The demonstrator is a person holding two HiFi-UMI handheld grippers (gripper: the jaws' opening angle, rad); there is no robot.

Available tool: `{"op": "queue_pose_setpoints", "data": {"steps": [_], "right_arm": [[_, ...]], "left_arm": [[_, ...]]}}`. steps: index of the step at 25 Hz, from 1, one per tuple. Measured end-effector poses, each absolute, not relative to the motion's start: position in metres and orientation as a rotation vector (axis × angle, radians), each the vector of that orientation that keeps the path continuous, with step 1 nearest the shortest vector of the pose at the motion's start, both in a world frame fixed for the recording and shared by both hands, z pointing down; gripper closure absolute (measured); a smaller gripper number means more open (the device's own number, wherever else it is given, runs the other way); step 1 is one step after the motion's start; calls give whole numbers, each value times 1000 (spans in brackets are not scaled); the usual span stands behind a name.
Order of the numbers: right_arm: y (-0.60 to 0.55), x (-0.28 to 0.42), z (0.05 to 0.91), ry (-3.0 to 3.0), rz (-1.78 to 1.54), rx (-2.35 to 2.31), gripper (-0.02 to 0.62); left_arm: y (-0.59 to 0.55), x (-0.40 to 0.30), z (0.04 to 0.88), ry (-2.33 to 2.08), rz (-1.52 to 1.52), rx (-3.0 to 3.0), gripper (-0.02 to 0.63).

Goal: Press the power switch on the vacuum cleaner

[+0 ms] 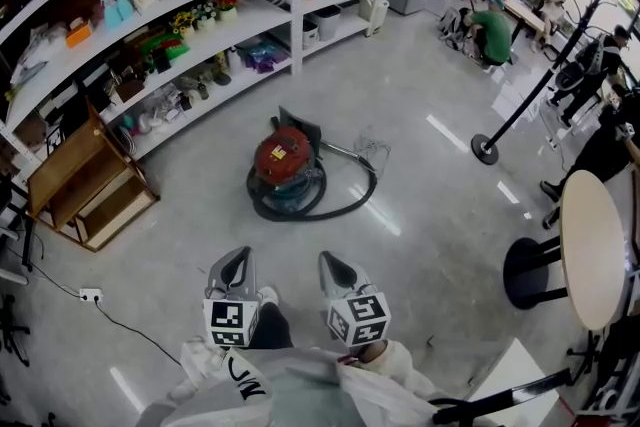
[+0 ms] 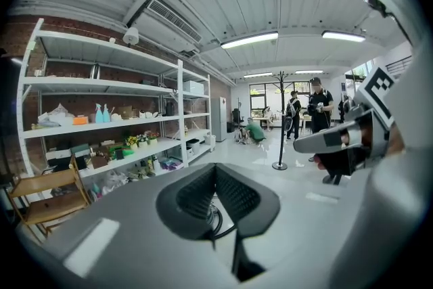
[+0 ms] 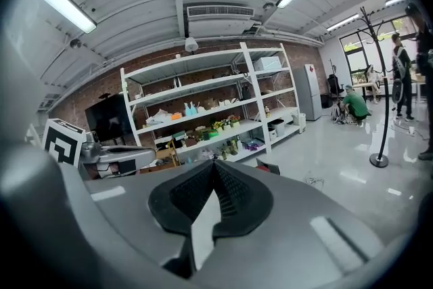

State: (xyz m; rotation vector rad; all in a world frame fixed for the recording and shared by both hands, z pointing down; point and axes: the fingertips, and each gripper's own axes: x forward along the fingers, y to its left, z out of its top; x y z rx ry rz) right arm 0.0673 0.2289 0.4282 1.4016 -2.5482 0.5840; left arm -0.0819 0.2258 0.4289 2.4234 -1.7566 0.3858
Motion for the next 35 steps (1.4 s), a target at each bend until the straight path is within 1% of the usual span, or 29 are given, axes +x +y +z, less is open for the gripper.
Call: {"op": "queue_pose_setpoints", "data": {"steps": [20, 35], "right_arm": [[132, -4, 424, -2498, 548, 1415, 595], [95, -46, 429, -2473, 528, 1400, 595]], "left_arm": [[126, -158, 439, -1723, 333, 2407, 606], [91, -203, 446, -1712, 299, 2365, 606]]}}
